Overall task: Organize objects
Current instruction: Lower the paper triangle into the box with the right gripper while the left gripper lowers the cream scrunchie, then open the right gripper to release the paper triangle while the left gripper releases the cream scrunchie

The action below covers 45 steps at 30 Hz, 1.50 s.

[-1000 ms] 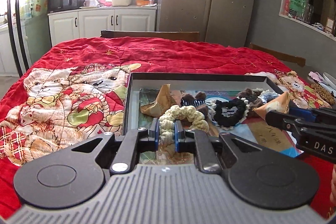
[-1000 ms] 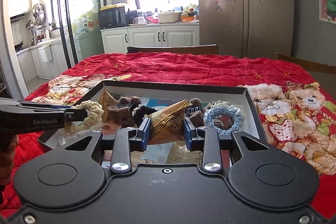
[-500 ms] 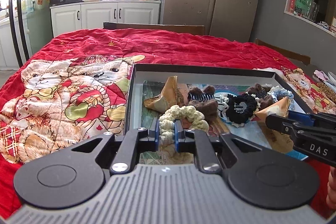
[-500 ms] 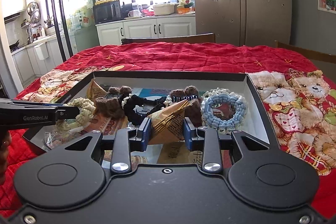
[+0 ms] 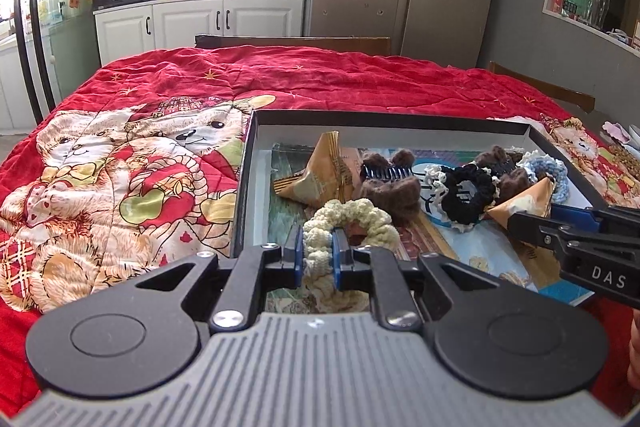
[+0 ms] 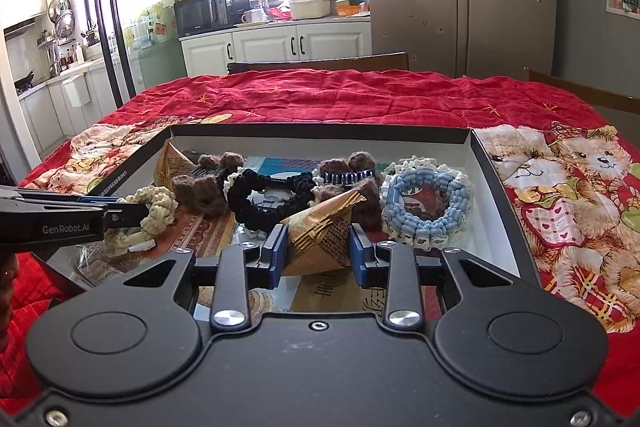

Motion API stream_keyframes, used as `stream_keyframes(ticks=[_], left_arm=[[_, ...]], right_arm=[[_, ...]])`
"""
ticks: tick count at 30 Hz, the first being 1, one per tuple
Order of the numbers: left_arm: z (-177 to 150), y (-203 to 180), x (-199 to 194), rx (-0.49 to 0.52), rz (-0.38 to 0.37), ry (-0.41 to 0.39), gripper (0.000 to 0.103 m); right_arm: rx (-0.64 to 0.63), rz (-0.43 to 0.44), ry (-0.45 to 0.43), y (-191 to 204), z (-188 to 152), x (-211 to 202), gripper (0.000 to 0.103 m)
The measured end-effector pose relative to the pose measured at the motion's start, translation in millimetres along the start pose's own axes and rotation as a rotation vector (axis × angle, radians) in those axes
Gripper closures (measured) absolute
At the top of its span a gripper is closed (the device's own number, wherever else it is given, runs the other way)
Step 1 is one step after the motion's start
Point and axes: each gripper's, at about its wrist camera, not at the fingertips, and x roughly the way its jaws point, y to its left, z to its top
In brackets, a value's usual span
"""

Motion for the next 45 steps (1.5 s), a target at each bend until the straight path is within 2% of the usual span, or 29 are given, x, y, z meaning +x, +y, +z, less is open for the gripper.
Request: stream_keyframes(ticks=[24, 28, 34, 38, 45], left_arm=[[-1.0, -1.5, 1.7, 0.011, 0.005, 0.004, 0.083], [-1.0, -1.8, 1.6, 0.010, 0.005, 0.004, 0.077], [-1.4, -0.5, 0.8, 0.004, 0.004, 0.002, 0.071], [-1.1, -1.5, -1.2, 0.009, 0.004, -0.007, 0.061], [-0.1, -3.0, -4.0, 0.014, -0.007, -0.012, 0.057]], right_arm=[[-0.022, -0.001, 0.019, 1.8, 0.1, 2.6, 0.070], [-0.015, 0.000, 0.033, 1.1, 0.0, 3.8, 0.066], [-0.009, 0.000, 0.036, 0.0, 0.1, 3.8, 0.066], [-0.006, 0.000, 0.036, -0.3, 0.1, 3.7, 0.065], [-0.010, 0.002, 0.035, -0.1, -0.5, 3.4, 0.062]])
